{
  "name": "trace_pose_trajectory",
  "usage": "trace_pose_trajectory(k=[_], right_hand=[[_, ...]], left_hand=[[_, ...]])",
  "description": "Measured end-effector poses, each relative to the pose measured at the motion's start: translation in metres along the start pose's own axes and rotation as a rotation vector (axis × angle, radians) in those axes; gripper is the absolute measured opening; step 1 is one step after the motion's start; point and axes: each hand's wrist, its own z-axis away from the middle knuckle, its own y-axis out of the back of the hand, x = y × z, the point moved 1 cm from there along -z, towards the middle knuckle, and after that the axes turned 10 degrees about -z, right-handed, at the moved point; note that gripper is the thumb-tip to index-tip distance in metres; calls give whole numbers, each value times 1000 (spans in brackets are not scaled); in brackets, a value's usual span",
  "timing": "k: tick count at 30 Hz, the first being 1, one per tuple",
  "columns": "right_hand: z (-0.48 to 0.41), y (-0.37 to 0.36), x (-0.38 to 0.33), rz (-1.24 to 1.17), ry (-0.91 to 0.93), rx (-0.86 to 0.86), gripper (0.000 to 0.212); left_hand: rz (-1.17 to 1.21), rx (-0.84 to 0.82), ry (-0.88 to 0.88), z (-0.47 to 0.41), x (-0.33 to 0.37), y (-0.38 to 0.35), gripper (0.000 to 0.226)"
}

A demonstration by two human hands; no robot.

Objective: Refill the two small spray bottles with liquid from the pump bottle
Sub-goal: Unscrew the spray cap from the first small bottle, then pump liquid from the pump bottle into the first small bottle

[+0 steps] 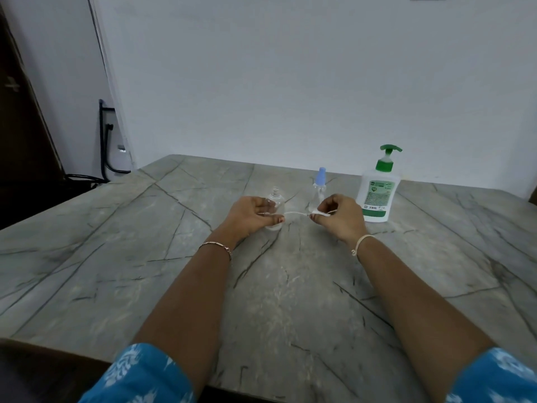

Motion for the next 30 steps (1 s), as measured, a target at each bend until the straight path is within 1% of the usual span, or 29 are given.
trace_pose_trajectory(k=[3, 6, 11, 13, 16, 17, 19, 21, 24, 26, 28, 30], right_hand=[[1, -5, 3, 81, -27, -43, 17], [2, -7, 3, 106, -15, -51, 16], [1, -5, 2, 80, -24, -42, 24], [1, -1, 0, 53, -19, -6, 21], [0, 11, -5, -25, -14, 88, 13], [-1, 17, -6, -54, -16, 125, 12], [-2, 31, -8, -94, -38, 200, 12], [-3, 45, -6, -104, -58, 287, 12], [-6, 66, -3, -107, -40, 457, 15], [-10, 77, -3, -84, -6, 564, 19], [-16, 85, -4, -5, 36, 653, 36], [-25, 90, -4, 60, 55, 698, 54]], left_hand=[[-5, 5, -9, 1, 0, -1, 51], [-4, 7, -19, 3, 3, -1, 51], [-26, 8, -22, 7, 7, -3, 52], [-28, -7, -20, 8, 8, -3, 54], [-44, -33, -26, 8, 9, -4, 61], [-45, -38, -34, 8, 10, -4, 67], [-41, -38, -48, 8, 11, -4, 87], [-27, -32, -54, 8, 10, -5, 98], [-28, -30, -74, 5, 11, -9, 95], [-34, -20, -89, 4, 12, -11, 83], [-27, -11, -116, 3, 12, -12, 69], [-24, -15, -145, 3, 14, -14, 63]])
